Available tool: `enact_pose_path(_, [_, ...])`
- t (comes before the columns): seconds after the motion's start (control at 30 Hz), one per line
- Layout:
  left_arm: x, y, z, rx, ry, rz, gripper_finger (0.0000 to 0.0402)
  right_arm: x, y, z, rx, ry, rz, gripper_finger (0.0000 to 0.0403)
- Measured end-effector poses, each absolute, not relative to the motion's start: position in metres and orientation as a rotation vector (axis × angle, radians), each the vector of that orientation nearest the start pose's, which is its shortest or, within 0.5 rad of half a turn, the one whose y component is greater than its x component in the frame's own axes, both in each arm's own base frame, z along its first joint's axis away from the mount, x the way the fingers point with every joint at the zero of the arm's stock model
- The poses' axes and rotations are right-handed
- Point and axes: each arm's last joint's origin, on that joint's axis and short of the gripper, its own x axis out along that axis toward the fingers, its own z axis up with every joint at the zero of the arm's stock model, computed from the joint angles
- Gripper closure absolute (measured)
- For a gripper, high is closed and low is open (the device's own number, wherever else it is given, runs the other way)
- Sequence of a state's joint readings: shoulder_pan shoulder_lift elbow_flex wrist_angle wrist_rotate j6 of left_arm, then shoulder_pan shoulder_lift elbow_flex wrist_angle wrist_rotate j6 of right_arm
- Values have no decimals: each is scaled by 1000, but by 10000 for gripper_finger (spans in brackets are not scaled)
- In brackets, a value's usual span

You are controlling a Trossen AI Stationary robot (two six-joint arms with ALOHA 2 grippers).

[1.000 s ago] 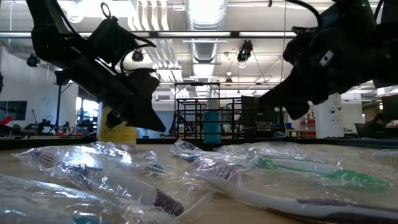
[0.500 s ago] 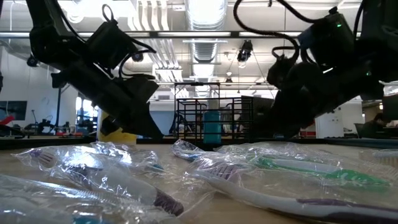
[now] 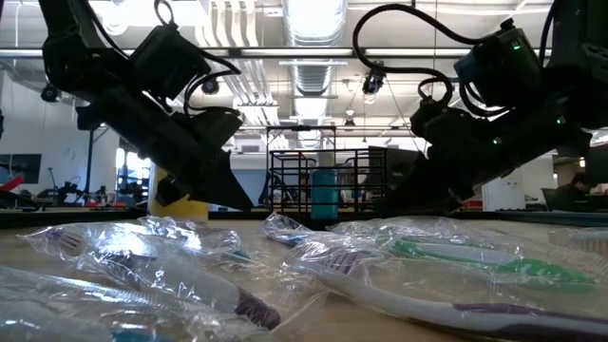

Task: Pick & Place toothbrushing station
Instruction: Adjust the black mesh organizer

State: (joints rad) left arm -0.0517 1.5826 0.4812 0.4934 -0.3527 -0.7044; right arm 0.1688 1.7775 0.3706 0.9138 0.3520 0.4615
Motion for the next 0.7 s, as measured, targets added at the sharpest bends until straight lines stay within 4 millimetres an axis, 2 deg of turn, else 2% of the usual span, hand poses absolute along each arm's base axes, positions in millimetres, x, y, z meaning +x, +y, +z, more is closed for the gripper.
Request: enact_pose_path(0.7, [272,-10,127,-536,470,460,399,253,27,82,347,431,-398,394])
